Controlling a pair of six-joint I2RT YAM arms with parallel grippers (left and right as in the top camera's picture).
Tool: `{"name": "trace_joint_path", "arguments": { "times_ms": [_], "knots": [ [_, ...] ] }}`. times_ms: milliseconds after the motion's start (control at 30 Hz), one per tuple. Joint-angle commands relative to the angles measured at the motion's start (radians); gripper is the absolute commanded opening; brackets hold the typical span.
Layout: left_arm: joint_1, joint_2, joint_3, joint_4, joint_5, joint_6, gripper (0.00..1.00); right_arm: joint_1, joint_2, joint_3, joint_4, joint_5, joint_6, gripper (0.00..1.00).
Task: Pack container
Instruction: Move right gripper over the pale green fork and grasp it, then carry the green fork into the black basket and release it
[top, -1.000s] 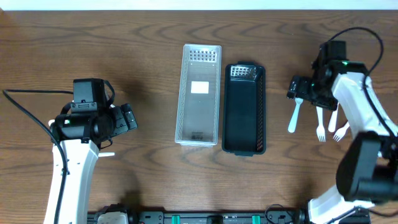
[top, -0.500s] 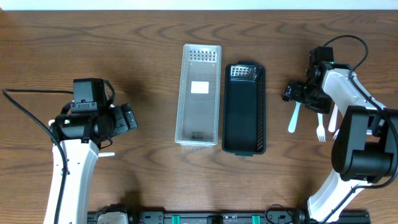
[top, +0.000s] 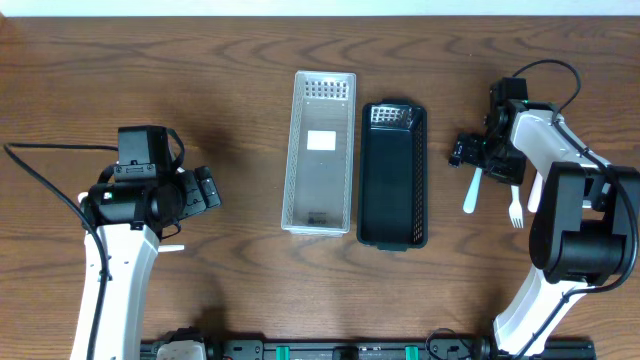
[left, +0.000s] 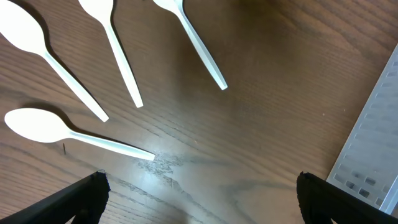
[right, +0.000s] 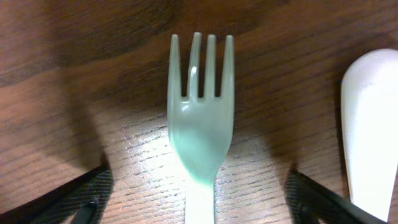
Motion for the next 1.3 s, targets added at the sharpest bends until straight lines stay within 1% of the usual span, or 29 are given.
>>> {"name": "trace_joint_path", "arguments": {
  "times_ms": [0,100,233,367,433,533,633,700,733,833,933,1100,1267],
  "knots": [
    [0.005,0.003,0.022,0.001,-0.008,0.017,0.98,0.010,0.031,0.012,0.001,-0.002,0.016,0.80],
    [0.005,0.003,0.022,0.001,-0.009,0.017,0.98,0.010,0.031,0.012,0.001,-0.003,0.016,0.65],
    [0.005,0.003,0.022,0.001,-0.008,0.017,0.98,0.010,0.031,0.012,0.002,-0.002,0.016,0.61],
    [0.005,0.003,0.022,0.001,-0.009,0.017,0.98,0.010,0.031,0.012,0.004,-0.002,0.016,0.48],
    [0.005,0.003,0.022,0.001,-0.009,0.017,0.98,0.010,0.031,0.012,0.006,-0.002,0.016,0.44],
    [0.005,0.003,0.022,0.001,-0.009,0.017,0.98,0.010,0.031,0.012,0.007,-0.002,0.016,0.41],
    [0.005,0.003,0.022,0.002,-0.009,0.017,0.98,0.010,0.031,0.012,0.009,-0.002,0.016,0.30],
    [0.005,0.003,0.022,0.002,-0.009,0.017,0.98,0.010,0.031,0.012,0.013,-0.002,0.016,0.28],
    [0.005,0.003,0.022,0.002,-0.009,0.017,0.98,0.010,0.031,0.012,0.014,-0.003,0.016,0.24],
    [0.005,0.003,0.022,0.002,-0.009,0.017,0.98,0.010,0.031,0.012,0.014,-0.002,0.016,0.20],
    [0.005,0.003,0.022,0.002,-0.009,0.017,0.98,0.010,0.031,0.012,0.019,-0.002,0.016,0.10],
    [0.005,0.003,0.022,0.002,-0.009,0.017,0.98,0.010,0.029,0.014,0.036,-0.010,0.015,0.01],
    [0.005,0.003,0.022,0.005,-0.009,0.017,0.98,0.013,-0.018,0.068,-0.008,-0.045,-0.017,0.01]
  ]
}}
